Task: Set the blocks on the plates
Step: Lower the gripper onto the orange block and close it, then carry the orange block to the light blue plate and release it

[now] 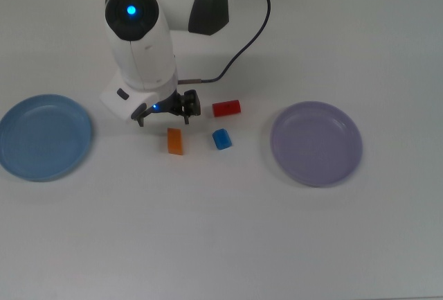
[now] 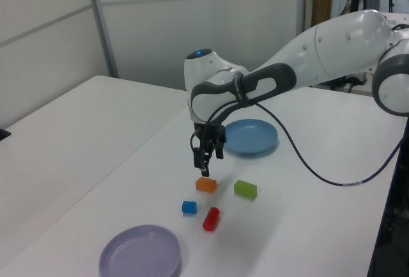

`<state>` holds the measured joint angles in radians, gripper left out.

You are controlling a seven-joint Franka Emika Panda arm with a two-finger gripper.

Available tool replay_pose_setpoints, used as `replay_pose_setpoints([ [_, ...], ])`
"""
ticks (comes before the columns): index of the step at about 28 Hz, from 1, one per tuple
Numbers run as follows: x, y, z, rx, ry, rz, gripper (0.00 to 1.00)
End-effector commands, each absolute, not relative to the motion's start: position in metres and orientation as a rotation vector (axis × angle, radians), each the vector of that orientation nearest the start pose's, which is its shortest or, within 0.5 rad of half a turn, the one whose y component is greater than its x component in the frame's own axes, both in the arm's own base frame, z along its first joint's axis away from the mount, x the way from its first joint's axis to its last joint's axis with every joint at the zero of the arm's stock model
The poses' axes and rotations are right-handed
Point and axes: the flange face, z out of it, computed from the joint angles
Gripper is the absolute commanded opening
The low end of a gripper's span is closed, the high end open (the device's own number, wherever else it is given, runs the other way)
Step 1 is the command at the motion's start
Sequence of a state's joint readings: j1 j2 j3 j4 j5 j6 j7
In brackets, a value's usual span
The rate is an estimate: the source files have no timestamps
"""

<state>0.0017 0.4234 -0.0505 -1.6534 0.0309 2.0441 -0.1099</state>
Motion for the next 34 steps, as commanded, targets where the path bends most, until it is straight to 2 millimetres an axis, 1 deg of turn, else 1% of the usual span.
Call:
replay_pose_setpoints([
  [1,0.67,-0.025,0.351,-3.127,-0.091,0.004,0.99],
  [2,0.671,-0.024,0.346,-3.128,-0.082,0.009,0.99],
  [3,0.673,-0.015,0.34,-3.133,-0.071,0.003,0.95],
  [4,0.674,-0.012,0.337,-3.135,-0.065,-0.002,0.9],
  [5,0.675,-0.01,0.335,-3.14,-0.066,-0.006,0.82],
  [7,0.675,-0.009,0.328,-3.149,-0.071,0.002,0.73],
  [8,0.675,-0.008,0.325,-3.156,-0.076,0.007,0.66],
  [9,0.675,-0.007,0.324,-3.16,-0.078,0.01,0.62],
  [10,0.675,-0.007,0.32,-3.162,-0.075,0.02,0.59],
  [12,0.676,-0.004,0.318,-3.165,-0.075,0.017,0.58],
  [13,0.677,0.001,0.314,-3.165,-0.073,0.019,0.57],
  [14,0.677,0.001,0.311,-3.167,-0.067,0.019,0.57],
  [16,0.679,0.001,0.31,-3.166,-0.052,0.0,0.55],
  [18,0.68,0.001,0.31,-3.168,-0.051,-0.015,0.47],
  [19,0.681,0.001,0.311,-3.168,-0.051,-0.02,0.41],
  [21,0.681,0.0,0.314,-3.168,-0.058,-0.024,0.35],
  [24,0.682,-0.004,0.32,-3.169,-0.054,-0.032,0.28],
  [25,0.683,-0.007,0.326,-3.17,-0.045,-0.044,0.25],
  [29,0.684,-0.018,0.342,-3.169,-0.004,-0.08,0.25],
  [30,0.684,-0.026,0.35,-3.171,0.015,-0.097,0.25],
  [31,0.681,-0.045,0.366,-3.176,0.052,-0.104,0.25],
  [34,0.678,-0.068,0.391,-3.175,0.105,-0.14,0.25],
])
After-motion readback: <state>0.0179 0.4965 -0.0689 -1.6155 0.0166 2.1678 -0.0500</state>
